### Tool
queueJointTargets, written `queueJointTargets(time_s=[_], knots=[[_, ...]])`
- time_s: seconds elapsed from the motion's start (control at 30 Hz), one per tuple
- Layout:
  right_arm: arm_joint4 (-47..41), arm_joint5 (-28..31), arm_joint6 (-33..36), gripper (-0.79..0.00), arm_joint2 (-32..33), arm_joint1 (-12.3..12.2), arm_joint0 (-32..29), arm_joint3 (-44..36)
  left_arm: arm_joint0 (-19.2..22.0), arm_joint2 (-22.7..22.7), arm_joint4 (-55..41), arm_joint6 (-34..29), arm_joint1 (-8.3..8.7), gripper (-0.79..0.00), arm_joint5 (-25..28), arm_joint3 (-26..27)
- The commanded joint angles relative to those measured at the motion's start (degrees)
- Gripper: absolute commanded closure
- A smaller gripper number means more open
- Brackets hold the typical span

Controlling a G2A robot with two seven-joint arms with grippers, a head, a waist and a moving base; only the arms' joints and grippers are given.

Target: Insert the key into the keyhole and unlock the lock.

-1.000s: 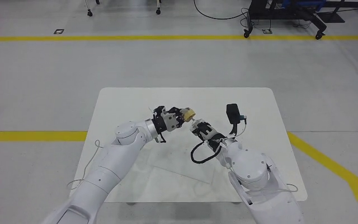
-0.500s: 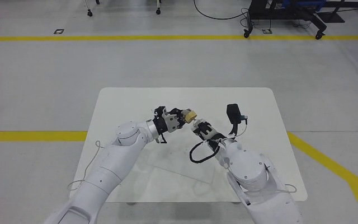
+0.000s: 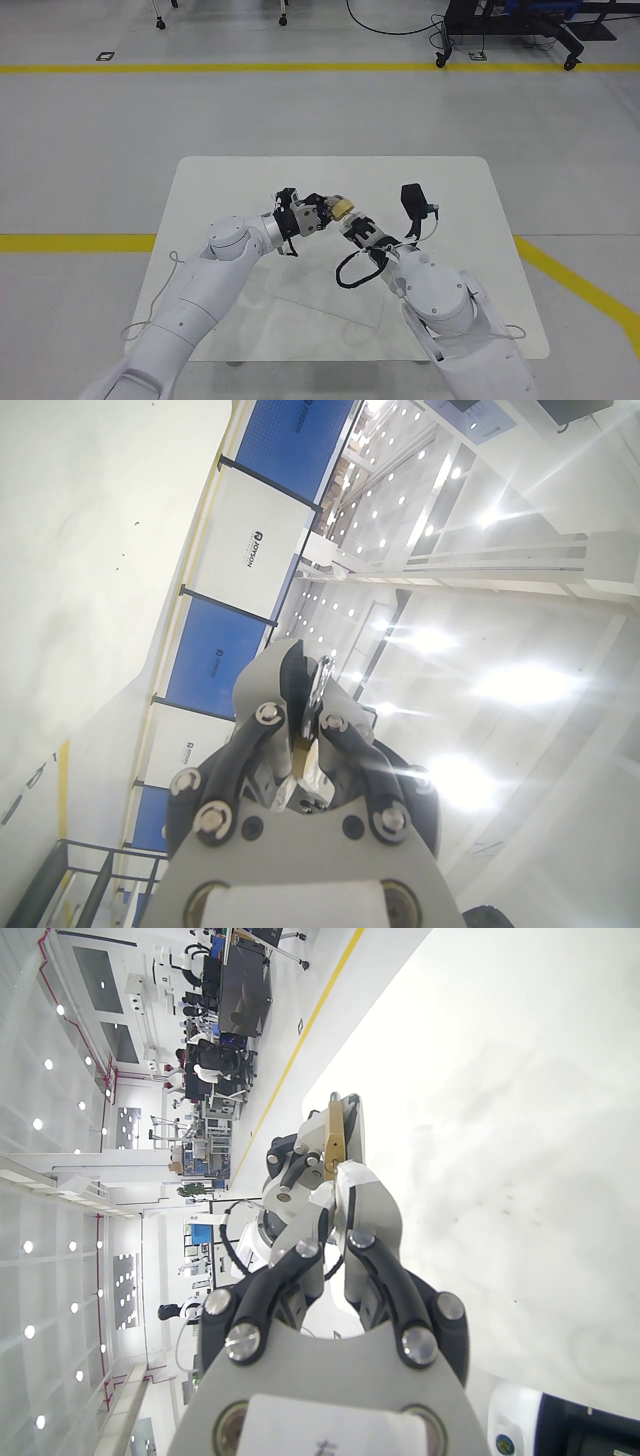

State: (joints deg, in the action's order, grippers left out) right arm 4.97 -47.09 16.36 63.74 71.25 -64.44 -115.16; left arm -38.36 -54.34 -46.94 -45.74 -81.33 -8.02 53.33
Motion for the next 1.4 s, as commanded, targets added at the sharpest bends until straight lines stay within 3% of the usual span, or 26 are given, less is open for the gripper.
queueJointTargets(time_s=[0.0, 0.37, 0.73, 1.03, 1.13, 1.37], knots=[[0.0, -0.1, 0.1, 0.000, 0.2, 0.0, 0.1, 0.0, 0.0, -0.1, 0.7, -0.1, 0.02, 0.000, -0.1, -0.1], [-4.3, 1.2, 4.0, 0.000, 2.9, 0.0, -0.9, -0.1, 0.3, -1.2, 2.4, -1.8, 0.15, 0.000, -0.1, -0.8], [-7.4, 11.1, 18.9, 0.000, 12.1, -2.3, -7.2, -2.4, 1.3, -3.1, 5.2, -6.3, 0.93, 0.000, 0.5, -2.3], [-7.4, 11.1, 18.9, 0.000, 12.1, -2.3, -7.2, -2.4, 1.1, -3.2, 4.7, -6.8, 0.88, 0.000, 0.5, -2.4], [-7.4, 11.1, 18.9, 0.000, 12.1, -2.3, -7.2, -2.4, -0.4, -3.3, 5.0, -4.4, 0.88, 0.000, 1.0, -0.6], [-3.1, 10.3, 8.8, 0.000, 8.0, -1.7, -8.5, -3.0, -2.4, -4.0, 7.0, -0.5, 1.19, 0.000, 0.8, 3.6]])
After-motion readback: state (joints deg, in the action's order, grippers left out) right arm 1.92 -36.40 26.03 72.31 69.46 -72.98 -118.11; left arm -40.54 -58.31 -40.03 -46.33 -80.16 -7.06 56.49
